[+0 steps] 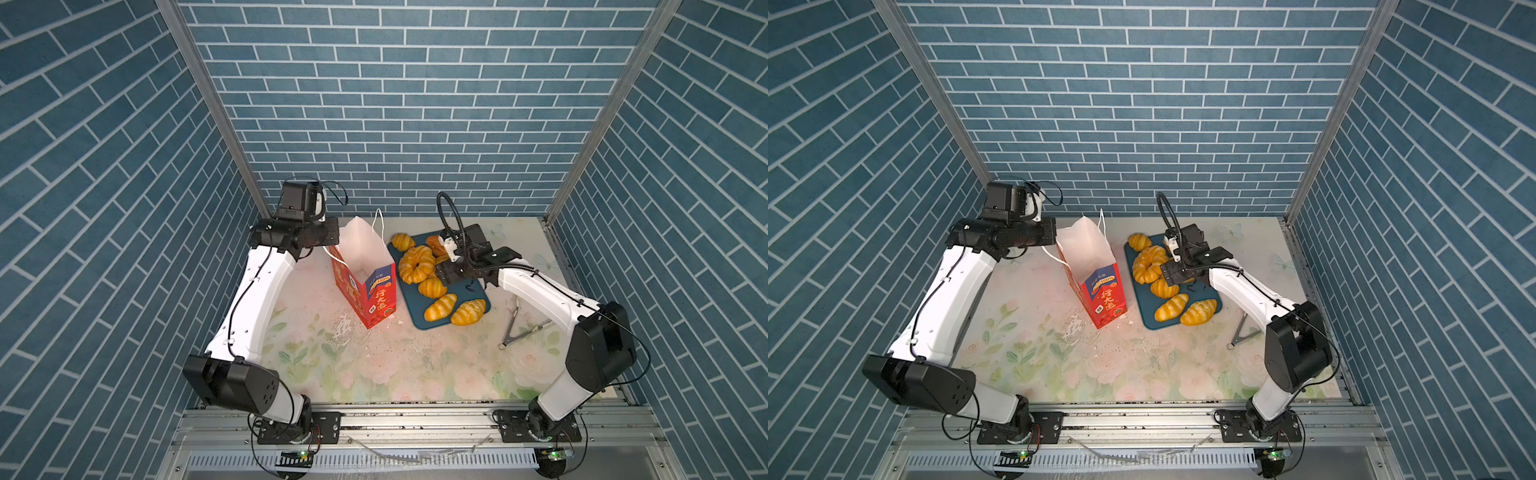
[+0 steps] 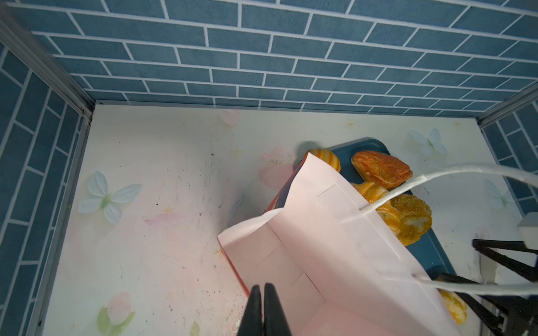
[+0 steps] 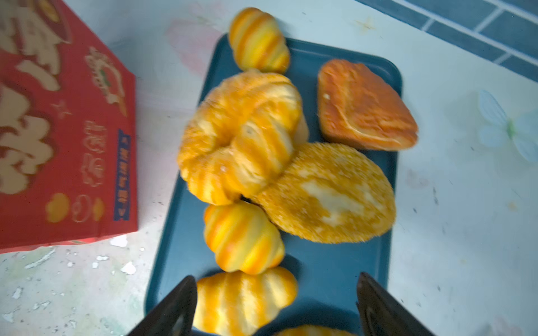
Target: Place the fake bread into the paper bag
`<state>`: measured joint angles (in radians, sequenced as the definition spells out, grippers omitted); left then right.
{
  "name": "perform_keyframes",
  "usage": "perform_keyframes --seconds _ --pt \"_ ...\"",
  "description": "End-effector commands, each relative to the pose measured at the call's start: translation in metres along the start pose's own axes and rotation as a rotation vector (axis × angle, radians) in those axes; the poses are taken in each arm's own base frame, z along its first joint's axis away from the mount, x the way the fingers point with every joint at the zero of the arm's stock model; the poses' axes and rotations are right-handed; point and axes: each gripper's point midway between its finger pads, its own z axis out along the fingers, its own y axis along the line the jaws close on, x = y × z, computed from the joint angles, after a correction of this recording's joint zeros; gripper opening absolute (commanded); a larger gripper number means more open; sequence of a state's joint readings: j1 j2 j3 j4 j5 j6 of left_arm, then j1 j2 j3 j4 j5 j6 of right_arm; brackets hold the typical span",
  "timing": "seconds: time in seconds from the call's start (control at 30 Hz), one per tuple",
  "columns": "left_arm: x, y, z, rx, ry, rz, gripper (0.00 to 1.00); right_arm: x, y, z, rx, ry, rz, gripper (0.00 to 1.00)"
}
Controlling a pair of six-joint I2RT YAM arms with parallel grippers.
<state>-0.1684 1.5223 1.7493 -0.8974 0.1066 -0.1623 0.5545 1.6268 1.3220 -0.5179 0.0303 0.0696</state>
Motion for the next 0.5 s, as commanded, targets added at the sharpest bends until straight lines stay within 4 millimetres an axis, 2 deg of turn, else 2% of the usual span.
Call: perform_keyframes --seconds 0.0,0.17,0.33,0.43,0.47 --pt "-0.009 -0.002 -0.001 0.033 0.011 0.081 0.06 0.027 -0.019 -0.006 0.065 0.075 0.087 0.86" --pt "-0.024 0.006 0.011 0.028 0.037 0.128 0.06 0.038 -0.034 -0.009 0.129 0.110 0.121 0.87" --pt "-0.027 0.008 0.031 0.028 0.100 0.170 0.11 0.039 -0.046 -0.015 0.163 0.109 0.187 0.87" --pt "-0.033 0.008 0.028 0.022 0.093 0.162 0.33 0.041 -0.054 -0.020 0.185 0.108 0.227 0.88" --pt "-0.035 0.008 0.025 0.017 0.078 0.154 0.46 0.042 -0.058 -0.022 0.191 0.109 0.241 0.88"
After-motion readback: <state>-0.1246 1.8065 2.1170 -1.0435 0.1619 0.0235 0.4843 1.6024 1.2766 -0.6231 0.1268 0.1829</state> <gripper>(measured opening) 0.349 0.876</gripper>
